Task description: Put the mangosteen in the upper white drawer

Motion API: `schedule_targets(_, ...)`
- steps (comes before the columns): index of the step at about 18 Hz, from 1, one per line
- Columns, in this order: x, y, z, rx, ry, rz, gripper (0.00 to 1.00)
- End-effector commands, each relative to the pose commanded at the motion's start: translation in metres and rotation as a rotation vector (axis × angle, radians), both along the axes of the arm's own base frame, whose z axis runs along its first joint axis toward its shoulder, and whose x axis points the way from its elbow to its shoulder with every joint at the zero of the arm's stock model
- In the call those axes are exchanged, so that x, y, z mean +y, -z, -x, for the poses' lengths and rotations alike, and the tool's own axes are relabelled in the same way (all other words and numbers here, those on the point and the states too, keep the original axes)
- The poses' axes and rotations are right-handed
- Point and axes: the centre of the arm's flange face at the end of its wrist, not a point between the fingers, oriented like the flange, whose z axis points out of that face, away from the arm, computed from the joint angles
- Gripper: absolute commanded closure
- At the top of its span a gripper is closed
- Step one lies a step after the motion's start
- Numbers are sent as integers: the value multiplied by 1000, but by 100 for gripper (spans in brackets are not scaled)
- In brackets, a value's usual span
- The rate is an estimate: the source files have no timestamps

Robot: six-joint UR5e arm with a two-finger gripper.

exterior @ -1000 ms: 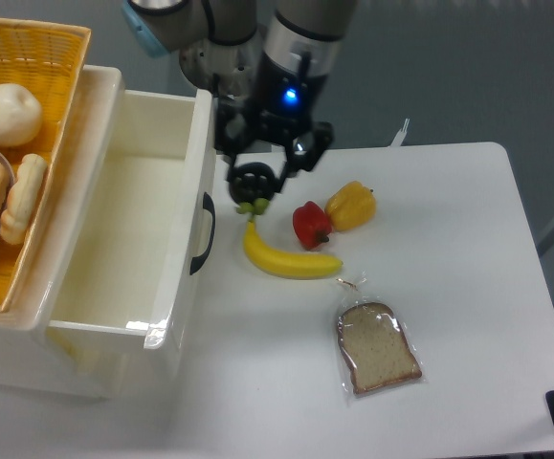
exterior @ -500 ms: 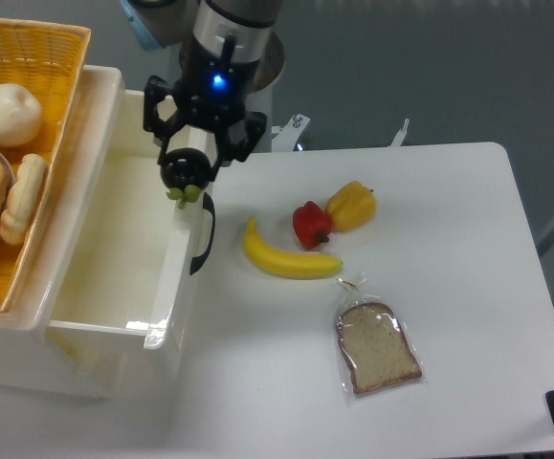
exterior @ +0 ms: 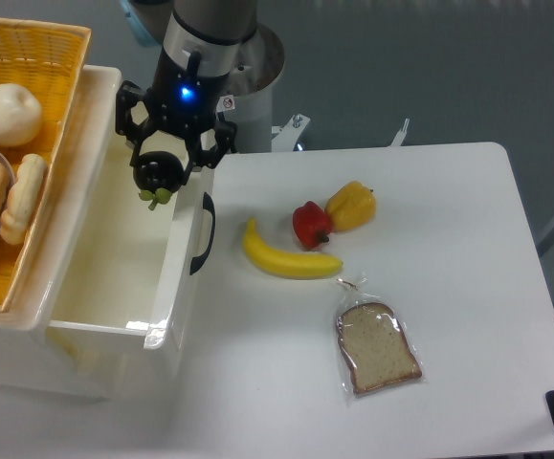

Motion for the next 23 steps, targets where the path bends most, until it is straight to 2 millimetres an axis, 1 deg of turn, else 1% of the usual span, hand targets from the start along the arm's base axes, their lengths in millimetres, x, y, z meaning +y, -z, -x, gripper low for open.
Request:
schedule_targets(1, 0, 0, 0, 1, 0, -1, 14)
schedule_targets(2, 0, 0, 0, 3, 0, -1, 13)
schedule_targets(3, 0, 0, 0, 2, 0, -2, 8)
schedule_targets(4, 0, -1, 0, 3, 0, -3, 6)
schedule_targets(7, -1, -5, -1, 9, 0, -9, 5)
schedule_targets(9, -1, -5, 1, 12, 0, -9, 1)
schedule_targets(12, -3, -3, 10, 24, 5, -12, 0)
schedule_targets(14, -7, 0, 23, 62, 12, 1, 0)
schedule_targets(16, -12, -1, 35, 103, 3, 18, 0)
schedule_targets(19, -11, 3, 56, 200, -12, 38, 0)
schedule_targets(21, -12, 14, 72, 267, 10, 100, 0)
schedule_targets(22, -11, 22, 80, 286, 51, 125, 0)
schedule_targets(23, -12, 32, 92, 301, 89, 150, 0)
